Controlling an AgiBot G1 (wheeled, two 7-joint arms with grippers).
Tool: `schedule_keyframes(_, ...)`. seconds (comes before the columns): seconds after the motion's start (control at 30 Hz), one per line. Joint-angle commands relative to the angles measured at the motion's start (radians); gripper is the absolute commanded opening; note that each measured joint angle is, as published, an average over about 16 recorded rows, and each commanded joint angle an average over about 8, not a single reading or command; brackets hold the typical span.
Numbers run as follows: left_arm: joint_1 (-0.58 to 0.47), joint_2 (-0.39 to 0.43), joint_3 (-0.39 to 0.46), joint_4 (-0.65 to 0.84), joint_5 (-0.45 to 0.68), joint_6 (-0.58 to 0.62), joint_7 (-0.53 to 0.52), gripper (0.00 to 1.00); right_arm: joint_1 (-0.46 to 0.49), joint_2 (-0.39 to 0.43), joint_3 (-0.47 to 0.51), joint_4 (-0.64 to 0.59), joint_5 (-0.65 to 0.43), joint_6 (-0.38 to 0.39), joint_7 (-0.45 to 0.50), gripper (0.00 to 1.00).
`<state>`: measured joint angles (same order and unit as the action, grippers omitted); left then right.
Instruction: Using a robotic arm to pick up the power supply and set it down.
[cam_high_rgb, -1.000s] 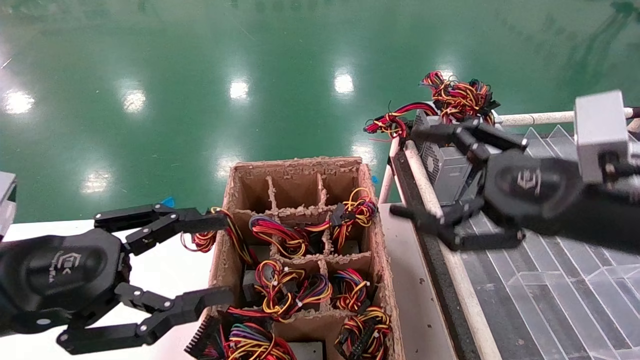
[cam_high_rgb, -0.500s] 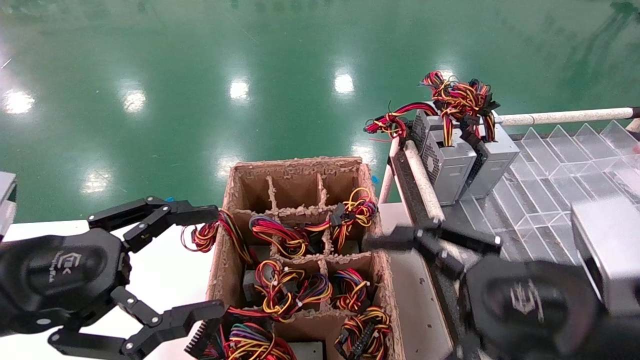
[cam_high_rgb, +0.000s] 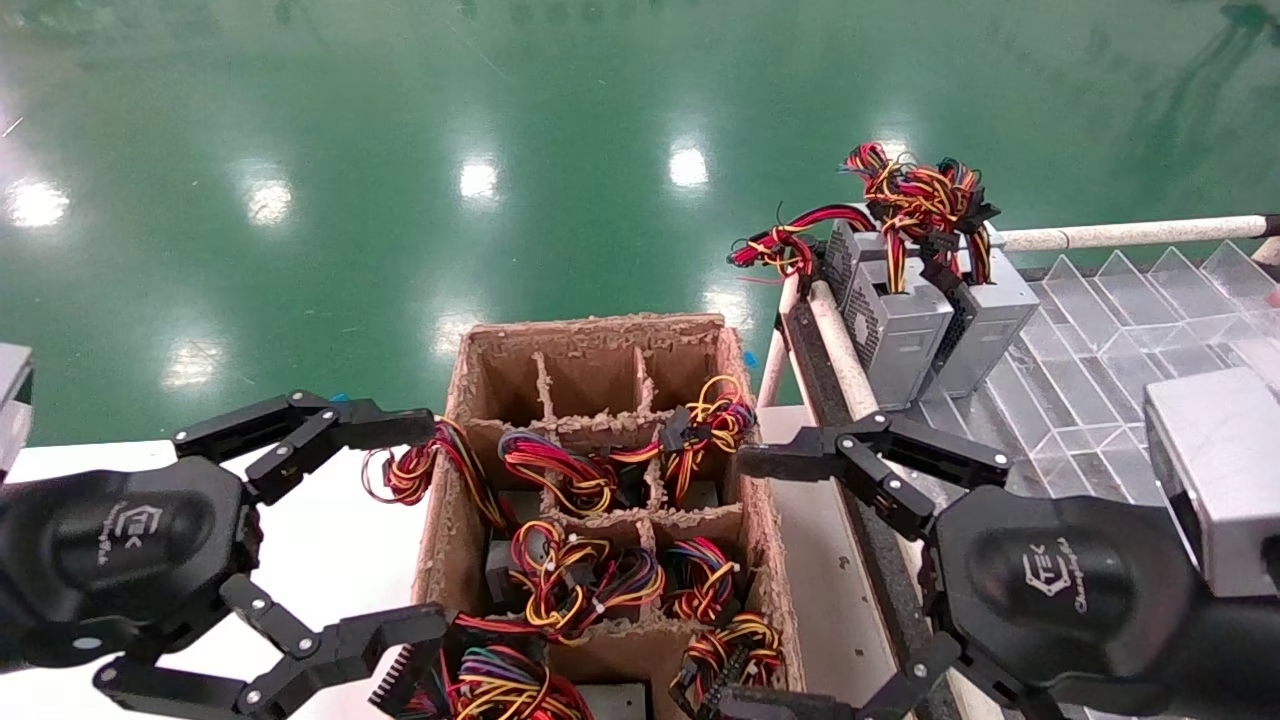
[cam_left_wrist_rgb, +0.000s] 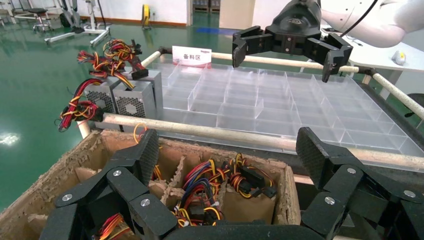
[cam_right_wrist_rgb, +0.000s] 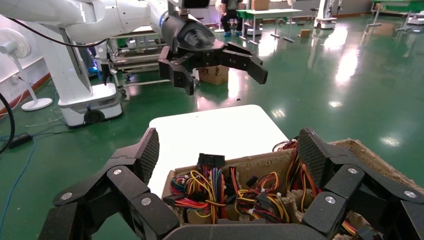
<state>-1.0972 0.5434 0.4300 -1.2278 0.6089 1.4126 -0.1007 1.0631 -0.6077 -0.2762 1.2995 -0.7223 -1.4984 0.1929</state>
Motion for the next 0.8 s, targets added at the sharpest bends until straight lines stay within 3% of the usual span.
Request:
schedule_keyframes(0.03, 0.000, 0.000, 0.000, 0.000, 0.000, 0.000, 0.000, 1.00, 0.003, -0.001, -0.001, -0.004, -0.002, 0.001, -0.001, 1.00)
schedule_keyframes(0.8, 0.000, 0.000, 0.000, 0.000, 0.000, 0.000, 0.000, 1.00, 0.012, -0.003, -0.003, -0.016, -0.008, 0.003, -0.006, 1.00)
